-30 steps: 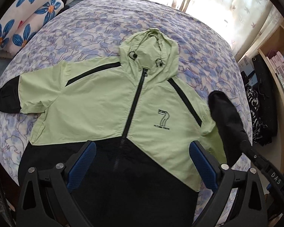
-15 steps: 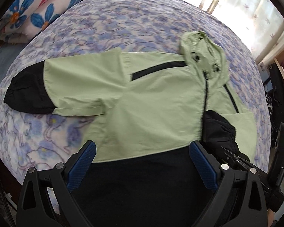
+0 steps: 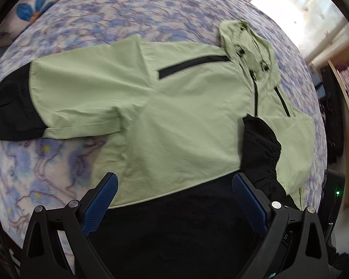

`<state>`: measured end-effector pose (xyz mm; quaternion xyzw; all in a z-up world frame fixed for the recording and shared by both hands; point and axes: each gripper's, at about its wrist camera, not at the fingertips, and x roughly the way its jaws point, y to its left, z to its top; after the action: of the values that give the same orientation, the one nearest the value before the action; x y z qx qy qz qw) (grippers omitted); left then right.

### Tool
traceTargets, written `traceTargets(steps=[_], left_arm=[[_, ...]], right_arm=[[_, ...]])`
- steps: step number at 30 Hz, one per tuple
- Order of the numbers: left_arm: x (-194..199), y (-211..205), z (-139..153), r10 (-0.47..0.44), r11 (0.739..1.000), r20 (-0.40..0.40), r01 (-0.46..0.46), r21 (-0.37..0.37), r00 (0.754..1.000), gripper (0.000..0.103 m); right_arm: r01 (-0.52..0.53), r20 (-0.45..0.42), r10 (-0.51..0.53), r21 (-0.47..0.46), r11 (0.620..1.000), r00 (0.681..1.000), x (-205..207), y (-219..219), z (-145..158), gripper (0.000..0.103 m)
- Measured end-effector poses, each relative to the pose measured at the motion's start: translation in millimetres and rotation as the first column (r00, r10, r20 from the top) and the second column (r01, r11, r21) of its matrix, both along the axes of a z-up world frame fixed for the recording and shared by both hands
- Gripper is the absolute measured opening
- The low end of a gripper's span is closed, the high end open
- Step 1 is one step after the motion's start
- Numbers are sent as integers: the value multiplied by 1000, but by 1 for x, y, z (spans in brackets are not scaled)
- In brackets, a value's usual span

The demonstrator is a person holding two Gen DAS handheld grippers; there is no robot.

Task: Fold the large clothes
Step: 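Carry the cuff with the right tool across the jacket front toward the left tool, then lower the cuff onto the jacket center with the right tool while the left tool approaches it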

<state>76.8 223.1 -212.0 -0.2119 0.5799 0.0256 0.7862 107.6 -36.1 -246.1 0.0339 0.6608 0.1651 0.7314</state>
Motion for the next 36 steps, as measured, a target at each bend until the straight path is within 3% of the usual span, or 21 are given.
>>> traceTargets(steps=[8,12,17,24,28,31,32,34,36], left_arm=[[36,-70,-16,-117,990,2,117,-75,993,98],[46,-114,-13,-220,973,40,222,-70,975,98],[46,-168,-21,-355,935,32,355,-1,934,98],[33,-200,-40,-410,911,-16,410,46,912,98],[35,-219,-55,-446,878,-54,449,165,893,98],[44,-224,-64,-419,869,-81,425,252,904,98],[48,-222,-65,-405,875,-77,410,258,911,96],[57,-215,-61,-365,899,-48,365,244,930,72],[65,-199,-51,-295,930,-4,288,229,956,61]], right_arm=[[-22,-6,23,107,994,1000,-17,-22,-3,7],[61,14,-64,132,989,998,-22,-45,0,7],[162,24,-165,108,981,986,-25,-82,-3,7],[255,17,-258,87,963,966,-27,-128,-4,7],[292,23,-295,93,952,955,-27,-144,-3,7],[291,31,-295,99,952,955,-26,-153,-3,7],[286,34,-291,100,953,956,-26,-153,-2,7],[280,42,-286,101,955,957,-27,-155,-1,7],[278,48,-284,104,955,958,-28,-158,0,7]])
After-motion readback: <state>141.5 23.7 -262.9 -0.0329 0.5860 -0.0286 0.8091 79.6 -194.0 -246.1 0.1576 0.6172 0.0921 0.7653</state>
